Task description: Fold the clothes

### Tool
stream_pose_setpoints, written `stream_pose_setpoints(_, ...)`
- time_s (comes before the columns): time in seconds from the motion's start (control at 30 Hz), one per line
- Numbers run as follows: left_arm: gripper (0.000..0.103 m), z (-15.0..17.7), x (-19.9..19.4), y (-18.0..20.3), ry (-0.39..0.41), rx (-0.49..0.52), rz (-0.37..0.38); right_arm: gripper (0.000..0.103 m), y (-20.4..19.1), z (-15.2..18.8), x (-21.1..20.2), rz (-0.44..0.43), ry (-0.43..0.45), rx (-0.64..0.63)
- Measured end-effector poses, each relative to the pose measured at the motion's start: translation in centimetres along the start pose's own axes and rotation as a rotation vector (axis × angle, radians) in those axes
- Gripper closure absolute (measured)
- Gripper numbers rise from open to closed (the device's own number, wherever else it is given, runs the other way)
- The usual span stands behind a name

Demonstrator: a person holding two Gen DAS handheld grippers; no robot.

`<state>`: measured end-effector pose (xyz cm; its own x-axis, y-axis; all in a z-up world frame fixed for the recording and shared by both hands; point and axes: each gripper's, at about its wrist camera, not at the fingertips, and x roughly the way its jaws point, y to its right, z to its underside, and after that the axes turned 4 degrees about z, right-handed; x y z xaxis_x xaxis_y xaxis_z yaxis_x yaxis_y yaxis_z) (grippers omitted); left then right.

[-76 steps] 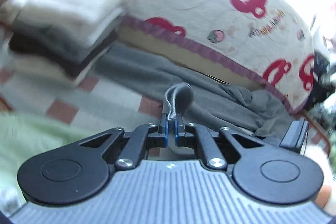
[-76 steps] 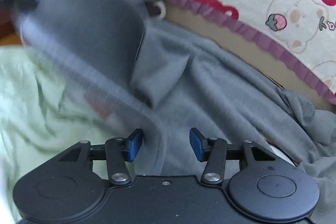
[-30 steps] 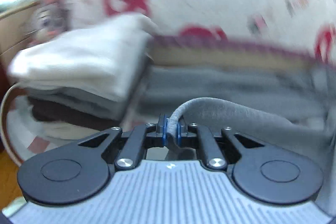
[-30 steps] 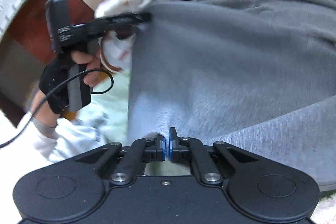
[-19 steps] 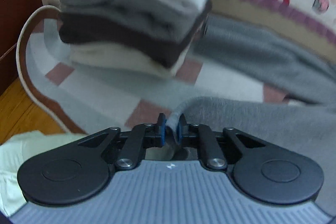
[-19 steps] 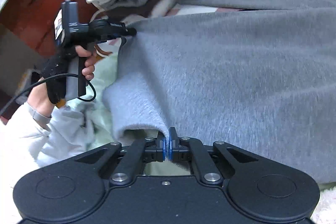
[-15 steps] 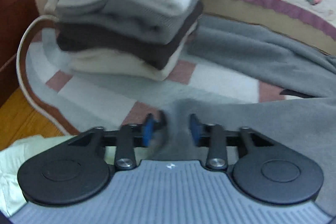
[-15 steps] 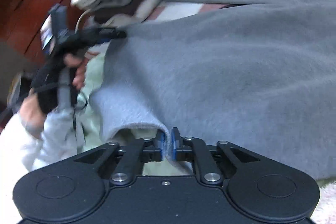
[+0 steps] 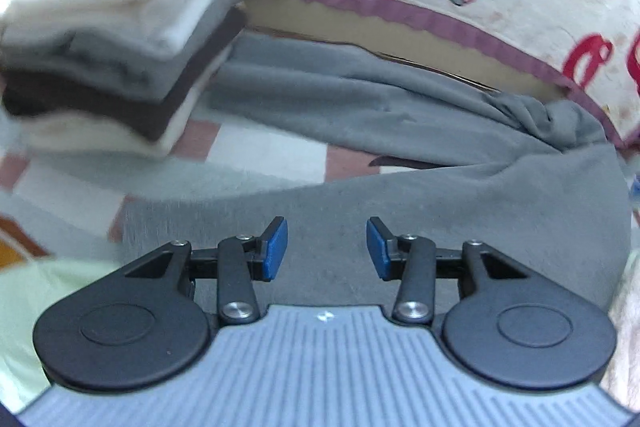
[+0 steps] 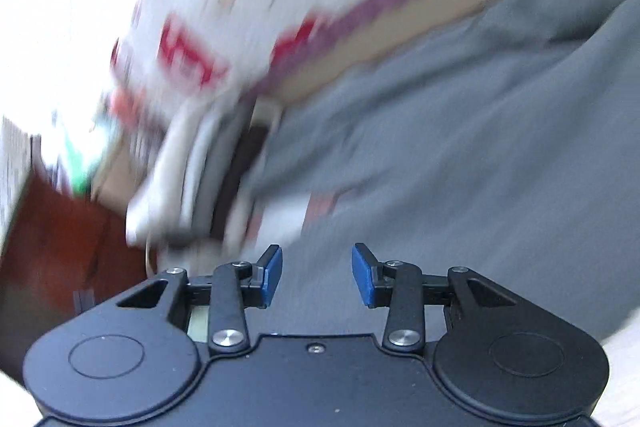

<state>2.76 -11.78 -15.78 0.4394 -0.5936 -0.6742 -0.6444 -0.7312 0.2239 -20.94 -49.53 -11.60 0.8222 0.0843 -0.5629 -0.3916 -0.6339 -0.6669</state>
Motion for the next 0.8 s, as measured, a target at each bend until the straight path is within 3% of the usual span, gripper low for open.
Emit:
stream_pose_setpoints(0.13, 0.06, -2.9, -1.2, 2.5, -0.014, 0.079, 0.057, 0.051, 5.4, -1.7, -5.3, 0.105, 0.107, 0.08)
stream_pose_setpoints(0.3, 0.056, -7.3, -0.7, 7.4, -0.167, 0.233, 0.14, 0.048, 12.2, -3.8, -12.0, 0.236, 0.24, 0.18)
stream_pose_setpoints(0.43, 0.055, -11.1, -1.2, 11.9, -0.235, 0.394, 0.104, 0.046, 17.5, -5.3, -16.8, 0.34, 0.336, 0.253)
stream_pose_setpoints(0.53, 0.041, -13.3, -1.2, 15.3, -0.315, 0.424, 0.047, 0.046, 21.5, -4.8, -16.6, 0.377, 0.324, 0.29)
stream_pose_setpoints(0.7, 0.041, -11.7, 6.5, 21.7, -0.271, 0.475, 0.132, 0.046, 27.8, -3.7, -14.1, 0.28, 0.252, 0.456)
stream_pose_setpoints(0.8, 0.041, -10.7, 11.2, 25.6, -0.243, 0.504, 0.184, 0.045, 29.2, -3.3, -12.3, 0.283, 0.197, 0.487)
